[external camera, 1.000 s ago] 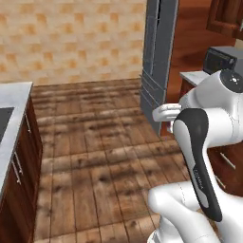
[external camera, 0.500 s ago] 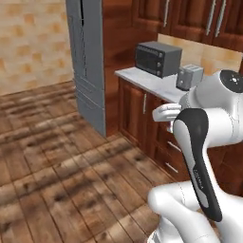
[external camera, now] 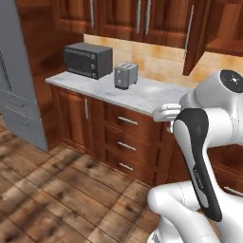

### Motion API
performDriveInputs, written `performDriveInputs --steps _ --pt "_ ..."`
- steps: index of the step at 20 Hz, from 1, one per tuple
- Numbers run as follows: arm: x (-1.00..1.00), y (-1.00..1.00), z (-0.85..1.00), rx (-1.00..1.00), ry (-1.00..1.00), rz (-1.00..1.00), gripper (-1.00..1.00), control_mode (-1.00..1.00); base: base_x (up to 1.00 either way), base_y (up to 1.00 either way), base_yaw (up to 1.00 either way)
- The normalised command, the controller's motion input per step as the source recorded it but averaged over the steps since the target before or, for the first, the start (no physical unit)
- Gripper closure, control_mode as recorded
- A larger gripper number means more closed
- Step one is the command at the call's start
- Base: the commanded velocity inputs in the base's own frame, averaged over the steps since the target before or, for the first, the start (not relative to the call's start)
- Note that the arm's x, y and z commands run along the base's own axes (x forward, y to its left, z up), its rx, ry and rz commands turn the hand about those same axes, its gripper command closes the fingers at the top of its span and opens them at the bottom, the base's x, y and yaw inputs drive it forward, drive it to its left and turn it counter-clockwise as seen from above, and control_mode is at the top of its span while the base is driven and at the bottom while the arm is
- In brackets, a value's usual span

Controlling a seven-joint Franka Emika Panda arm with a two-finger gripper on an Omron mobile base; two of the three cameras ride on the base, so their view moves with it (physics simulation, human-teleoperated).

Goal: Pick the water bottle, boxed drink from the counter and place them in the open cabinet.

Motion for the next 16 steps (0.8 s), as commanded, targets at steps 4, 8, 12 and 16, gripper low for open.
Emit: performDriveInputs --steps 4,8,12,16 --pt "0.0 0.0 0.0 0.0 0.0 0.0 1.0 1.0 -0.06 0.0 -0.63" --pt "0.0 0.0 0.0 0.0 0.0 0.0 1.0 1.0 -0.16 -0.05 -0.72" --pt "0.0 0.0 0.0 0.0 0.0 0.0 1.0 1.0 -0.02 -0.01 -0.9" --pt "0.0 0.0 0.0 0.0 0.0 0.0 1.0 1.0 0.13 0.0 -0.92"
